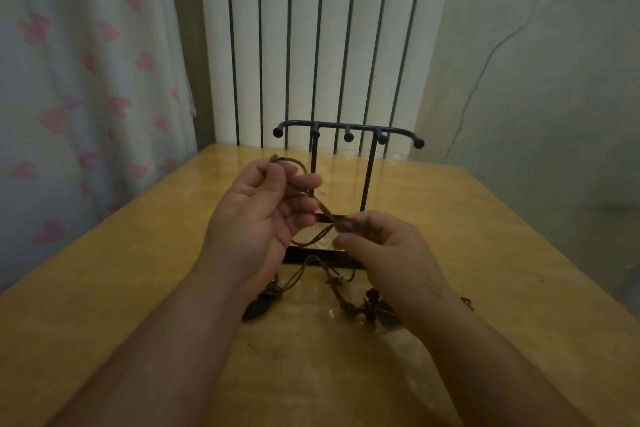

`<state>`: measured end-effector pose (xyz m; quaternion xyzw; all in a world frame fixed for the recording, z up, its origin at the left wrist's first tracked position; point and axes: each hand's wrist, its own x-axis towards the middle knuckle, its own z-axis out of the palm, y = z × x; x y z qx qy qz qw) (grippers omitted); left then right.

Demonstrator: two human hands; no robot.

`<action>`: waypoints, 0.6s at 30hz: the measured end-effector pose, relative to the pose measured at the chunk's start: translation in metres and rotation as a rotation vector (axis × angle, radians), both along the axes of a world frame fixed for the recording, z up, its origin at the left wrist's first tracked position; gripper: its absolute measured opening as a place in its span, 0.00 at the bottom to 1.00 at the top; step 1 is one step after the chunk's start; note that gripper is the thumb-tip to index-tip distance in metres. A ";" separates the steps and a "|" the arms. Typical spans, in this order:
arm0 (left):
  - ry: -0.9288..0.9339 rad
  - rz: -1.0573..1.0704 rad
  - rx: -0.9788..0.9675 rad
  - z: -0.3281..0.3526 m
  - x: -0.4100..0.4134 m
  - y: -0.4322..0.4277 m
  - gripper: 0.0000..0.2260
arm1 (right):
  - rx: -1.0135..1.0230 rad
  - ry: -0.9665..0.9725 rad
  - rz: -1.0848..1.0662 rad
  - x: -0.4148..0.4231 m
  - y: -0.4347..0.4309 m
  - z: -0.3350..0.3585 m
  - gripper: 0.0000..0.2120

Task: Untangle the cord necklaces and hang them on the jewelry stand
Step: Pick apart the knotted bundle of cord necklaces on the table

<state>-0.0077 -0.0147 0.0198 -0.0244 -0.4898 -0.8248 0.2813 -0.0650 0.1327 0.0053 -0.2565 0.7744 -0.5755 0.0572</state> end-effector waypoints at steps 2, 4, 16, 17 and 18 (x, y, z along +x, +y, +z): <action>-0.028 0.142 -0.033 -0.001 -0.001 -0.004 0.09 | 0.071 0.087 -0.099 -0.005 0.004 0.001 0.02; -0.026 0.195 -0.034 -0.001 -0.003 -0.006 0.09 | 0.165 0.180 -0.206 -0.011 0.008 0.001 0.02; -0.458 0.214 -0.438 -0.011 -0.004 0.000 0.10 | -0.367 -0.517 0.064 -0.013 0.026 0.019 0.11; -0.518 0.223 -0.515 -0.011 -0.003 0.001 0.11 | -0.391 -0.535 0.091 -0.013 0.026 0.019 0.12; -0.584 0.240 -0.614 -0.012 -0.002 0.001 0.11 | -0.410 -0.548 0.112 -0.011 0.026 0.020 0.13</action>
